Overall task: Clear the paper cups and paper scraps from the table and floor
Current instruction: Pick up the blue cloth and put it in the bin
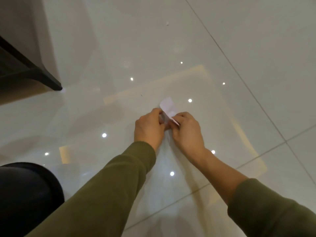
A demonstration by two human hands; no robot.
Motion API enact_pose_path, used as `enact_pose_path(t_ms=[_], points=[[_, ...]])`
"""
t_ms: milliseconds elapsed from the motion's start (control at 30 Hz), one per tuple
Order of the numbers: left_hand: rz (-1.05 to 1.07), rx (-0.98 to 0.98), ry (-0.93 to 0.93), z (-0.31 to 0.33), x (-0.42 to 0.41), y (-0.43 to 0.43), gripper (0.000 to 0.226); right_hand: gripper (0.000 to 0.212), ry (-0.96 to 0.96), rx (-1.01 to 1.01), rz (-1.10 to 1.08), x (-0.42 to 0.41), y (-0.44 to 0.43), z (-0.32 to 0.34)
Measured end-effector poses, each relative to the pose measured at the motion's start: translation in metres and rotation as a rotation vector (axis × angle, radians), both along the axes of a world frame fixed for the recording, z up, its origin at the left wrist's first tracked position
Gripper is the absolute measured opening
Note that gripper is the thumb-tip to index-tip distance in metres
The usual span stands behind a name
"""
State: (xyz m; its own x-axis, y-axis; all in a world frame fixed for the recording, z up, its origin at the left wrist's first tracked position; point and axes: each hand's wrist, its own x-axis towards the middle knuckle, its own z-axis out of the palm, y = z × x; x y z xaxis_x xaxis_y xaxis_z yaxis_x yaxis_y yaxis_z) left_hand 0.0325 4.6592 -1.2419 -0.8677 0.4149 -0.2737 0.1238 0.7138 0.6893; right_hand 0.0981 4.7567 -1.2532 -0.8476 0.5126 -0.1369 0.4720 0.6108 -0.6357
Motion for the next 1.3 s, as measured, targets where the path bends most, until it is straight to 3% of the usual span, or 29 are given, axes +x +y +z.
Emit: enact_pose_path(t_ms=[133,233,333,533,833,1033,1200,1300], points=[[0.139,0.107,-0.15,0.002,0.005,0.002,0.004,0.017,-0.045,-0.356,-0.164,-0.003,-0.002,0.019],[0.225,0.302,-0.372,0.011,0.012,-0.002,0.02,0.017,-0.059,-0.705,-0.324,0.003,-0.001,0.037],[0.249,0.483,-0.414,0.033,0.015,-0.001,0.029,0.025,0.093,-0.834,-0.374,0.006,-0.003,0.063],[0.239,0.78,-0.334,0.141,-0.025,-0.016,0.026,0.022,0.324,-0.814,-0.201,-0.033,-0.011,0.164],[0.332,0.7,-0.06,0.286,-0.031,-0.197,0.022,0.016,0.242,-0.819,0.242,-0.07,-0.16,0.302],[0.532,0.593,-0.028,0.29,0.006,-0.322,0.023,0.007,-0.038,-0.775,0.473,-0.059,-0.271,0.307],[0.639,0.524,-0.069,0.257,0.031,-0.365,0.023,0.007,-0.217,-0.705,0.571,-0.05,-0.316,0.279],[0.605,0.335,-0.031,0.241,0.037,-0.376,0.024,0.02,-0.265,-0.57,0.657,-0.048,-0.325,0.262]])
